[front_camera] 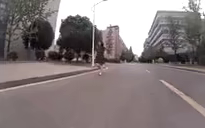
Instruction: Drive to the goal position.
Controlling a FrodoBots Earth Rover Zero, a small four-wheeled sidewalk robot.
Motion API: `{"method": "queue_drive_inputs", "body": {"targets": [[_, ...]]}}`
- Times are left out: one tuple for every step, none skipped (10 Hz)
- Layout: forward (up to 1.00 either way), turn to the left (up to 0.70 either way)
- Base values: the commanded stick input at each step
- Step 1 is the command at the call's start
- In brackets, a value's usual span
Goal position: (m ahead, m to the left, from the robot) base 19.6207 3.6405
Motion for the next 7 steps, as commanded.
{"method": "queue_drive_inputs", "body": {"targets": [[0.70, 0.00], [0.70, 0.00], [0.70, 0.00], [0.70, 0.00], [0.70, 0.00], [0.70, 0.00], [0.70, 0.00]]}}
